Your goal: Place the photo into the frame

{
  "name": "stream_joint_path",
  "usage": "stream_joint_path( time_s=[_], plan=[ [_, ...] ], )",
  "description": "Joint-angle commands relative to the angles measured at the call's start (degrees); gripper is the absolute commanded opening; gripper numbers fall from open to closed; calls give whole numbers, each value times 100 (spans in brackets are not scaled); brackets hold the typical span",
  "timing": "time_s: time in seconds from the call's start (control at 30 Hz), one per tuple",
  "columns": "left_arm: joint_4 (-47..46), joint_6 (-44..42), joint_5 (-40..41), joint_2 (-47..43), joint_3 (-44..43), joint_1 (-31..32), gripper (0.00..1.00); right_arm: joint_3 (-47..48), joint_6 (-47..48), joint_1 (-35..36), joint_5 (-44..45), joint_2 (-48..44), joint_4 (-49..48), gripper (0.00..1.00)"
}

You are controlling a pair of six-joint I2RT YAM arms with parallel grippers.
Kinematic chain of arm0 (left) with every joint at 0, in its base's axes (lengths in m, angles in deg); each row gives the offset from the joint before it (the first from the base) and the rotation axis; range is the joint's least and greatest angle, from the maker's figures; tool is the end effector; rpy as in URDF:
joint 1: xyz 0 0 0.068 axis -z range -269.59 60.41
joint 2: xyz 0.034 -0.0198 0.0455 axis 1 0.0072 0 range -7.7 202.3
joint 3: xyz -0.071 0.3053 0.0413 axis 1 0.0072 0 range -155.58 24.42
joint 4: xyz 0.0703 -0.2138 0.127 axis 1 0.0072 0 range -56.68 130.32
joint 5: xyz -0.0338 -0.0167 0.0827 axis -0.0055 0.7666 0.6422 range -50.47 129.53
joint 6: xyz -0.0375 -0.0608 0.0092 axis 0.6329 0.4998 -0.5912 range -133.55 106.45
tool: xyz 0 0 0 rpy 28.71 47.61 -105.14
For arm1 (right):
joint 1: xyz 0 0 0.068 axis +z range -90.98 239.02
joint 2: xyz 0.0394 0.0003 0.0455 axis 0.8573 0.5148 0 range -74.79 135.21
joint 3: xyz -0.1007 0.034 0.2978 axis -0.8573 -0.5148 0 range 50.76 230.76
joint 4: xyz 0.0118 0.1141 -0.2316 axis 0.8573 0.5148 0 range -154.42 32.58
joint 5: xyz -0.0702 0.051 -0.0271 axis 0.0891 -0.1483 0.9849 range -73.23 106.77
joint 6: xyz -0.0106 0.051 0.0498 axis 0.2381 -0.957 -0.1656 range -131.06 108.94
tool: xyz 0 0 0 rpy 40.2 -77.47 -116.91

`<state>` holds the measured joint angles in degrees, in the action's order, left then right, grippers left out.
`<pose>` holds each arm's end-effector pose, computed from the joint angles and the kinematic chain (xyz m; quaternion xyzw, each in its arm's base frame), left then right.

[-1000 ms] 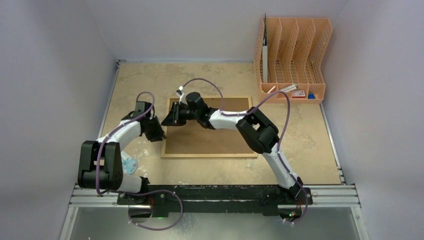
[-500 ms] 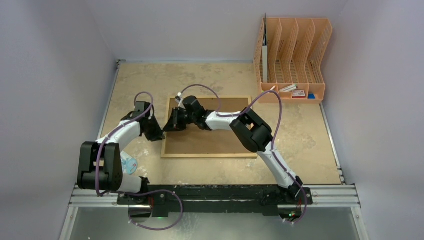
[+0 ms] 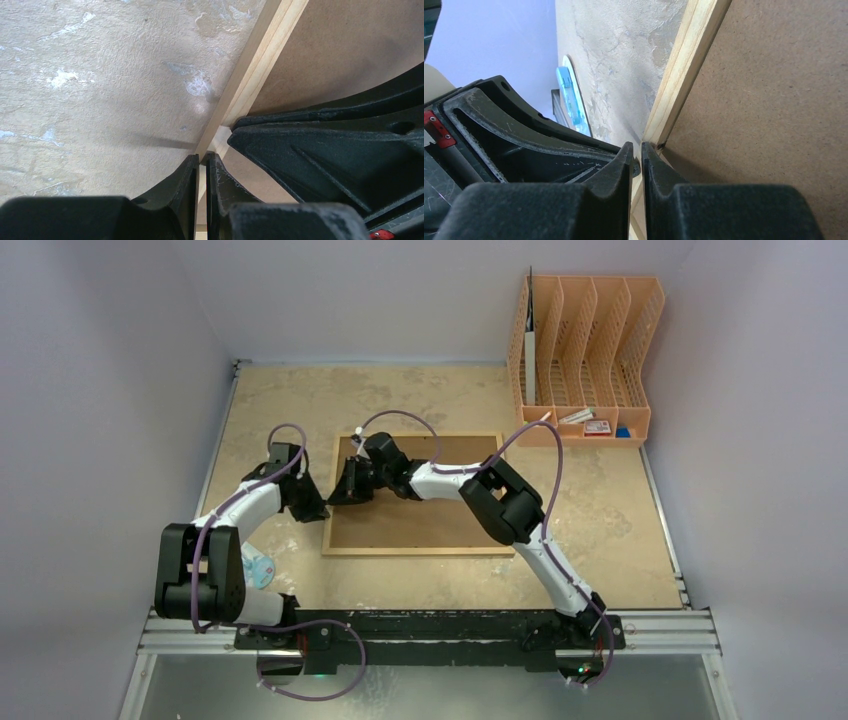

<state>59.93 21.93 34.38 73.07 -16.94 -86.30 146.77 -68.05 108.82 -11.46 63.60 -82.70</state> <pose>0.2488 -0.0198 0.1891 -0.2620 0.9415 -0.1103 0.1812 0.3562 0.4652 0.1482 -0.0815 0.8205 0.5455 0.1503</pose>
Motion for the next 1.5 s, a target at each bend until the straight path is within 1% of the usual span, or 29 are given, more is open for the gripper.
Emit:
stream_joint_path(
  time_s=[0.0, 0.43, 0.8, 0.87, 0.93, 1.0, 1.17, 1.2, 1.3, 1.47],
  plan=[
    [106, 46, 392, 281, 172, 5, 8, -28, 182, -70, 487, -5, 568, 14],
    [134, 46, 418, 325, 164, -4, 8, -235, 160, -190, 722, -80, 899, 12],
    [126, 51, 393, 356, 137, -4, 7, -330, 469, -190, 187, -67, 675, 14],
    [113, 55, 360, 368, 137, -4, 7, -351, 479, -190, 74, -125, 485, 14],
    [65, 56, 236, 341, 145, -4, 7, -444, 465, -190, -116, -224, -31, 15],
    [-12, 55, 85, 294, 161, -2, 9, -527, 365, -190, -229, -302, -826, 16],
    [-77, 33, -28, 237, 159, 1, 12, -562, -45, -190, -719, -227, -1861, 15],
    [-81, 25, -30, 237, 168, -2, 12, -568, -97, -183, -761, -208, -1931, 14],
    [-108, 26, -48, 254, 206, -12, 11, -401, -89, -174, -795, -91, -1761, 12],
    [-80, 21, -18, 281, 199, -30, 10, -85, 101, -156, -640, 113, -1073, 11]
  ],
)
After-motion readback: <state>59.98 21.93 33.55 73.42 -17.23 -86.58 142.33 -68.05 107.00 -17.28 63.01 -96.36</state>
